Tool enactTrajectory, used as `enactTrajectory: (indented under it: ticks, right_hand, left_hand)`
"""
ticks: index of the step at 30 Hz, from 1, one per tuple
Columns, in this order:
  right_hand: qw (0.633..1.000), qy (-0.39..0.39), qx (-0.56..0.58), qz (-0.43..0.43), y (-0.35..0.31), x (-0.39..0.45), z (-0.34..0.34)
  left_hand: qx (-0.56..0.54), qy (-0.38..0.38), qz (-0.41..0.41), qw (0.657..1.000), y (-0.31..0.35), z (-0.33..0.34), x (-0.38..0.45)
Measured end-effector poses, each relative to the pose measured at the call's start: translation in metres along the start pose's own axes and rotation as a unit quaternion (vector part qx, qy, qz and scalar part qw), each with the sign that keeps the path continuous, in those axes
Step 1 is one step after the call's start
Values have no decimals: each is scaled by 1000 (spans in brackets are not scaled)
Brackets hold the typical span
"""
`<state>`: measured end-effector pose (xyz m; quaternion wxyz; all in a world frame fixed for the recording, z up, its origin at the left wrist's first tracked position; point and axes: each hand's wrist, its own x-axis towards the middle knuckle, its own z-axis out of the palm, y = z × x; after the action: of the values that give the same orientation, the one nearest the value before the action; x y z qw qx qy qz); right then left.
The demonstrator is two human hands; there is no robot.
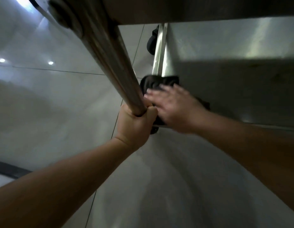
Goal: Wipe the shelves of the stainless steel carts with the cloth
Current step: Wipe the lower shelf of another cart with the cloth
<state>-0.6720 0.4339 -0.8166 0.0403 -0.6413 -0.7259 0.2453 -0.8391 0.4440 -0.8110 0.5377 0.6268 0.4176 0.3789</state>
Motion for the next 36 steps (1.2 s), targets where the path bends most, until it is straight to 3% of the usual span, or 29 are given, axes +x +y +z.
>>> enactTrajectory:
  ticks: [3, 6, 10, 13, 15, 17, 18, 20, 23, 25, 27, 29, 32, 36]
  right_hand:
    - [1000, -6, 24, -5, -10, -31, 13]
    - [999, 28, -2, 26, -2, -48, 14]
    - [981, 130, -5, 146, 62, -91, 1]
    - [907, 228, 31, 353, 151, -114, -33]
    - [837, 242, 52, 488, 199, -116, -59]
    - [798, 240, 73, 548, 214, -97, -73]
    - [800, 236, 76, 546, 209, -82, -76]
    - [843, 235, 65, 480, 179, -45, -74]
    - [938, 175, 20, 297, 105, 8, -53]
    - [979, 107, -7, 172, 47, 29, -37]
    - [995, 58, -3, 86, 12, 33, -23]
    - [998, 52, 3, 43, 20, 27, -19]
    - [987, 123, -32, 102, 89, 12, -40]
    - [908, 214, 6, 360, 187, -30, -67]
  left_hand:
    - [-10, -28, 14, 999, 0, -2, -5]
    - [13, -8, -14, 1000, -5, -7, -7]
    - [16, 19, -14, 1000, -1, -3, -4]
    - [27, 25, -17, 999, 0, -2, -3]
    - [31, 24, -14, 999, 0, -3, -3]
    - [31, 25, -8, 999, 1, -2, -3]
    - [31, 24, -6, 999, 1, -1, -3]
    - [33, 21, -4, 999, 3, -1, -3]
    - [23, 14, -6, 1000, 5, 0, -3]
    - [24, 14, -7, 1000, 5, -1, -3]
    - [26, 12, -8, 1000, 3, -2, -3]
    - [26, 18, -14, 999, 3, -1, -4]
    - [26, 35, -21, 999, 4, 0, -2]
    - [31, 39, -14, 999, 2, 2, -3]
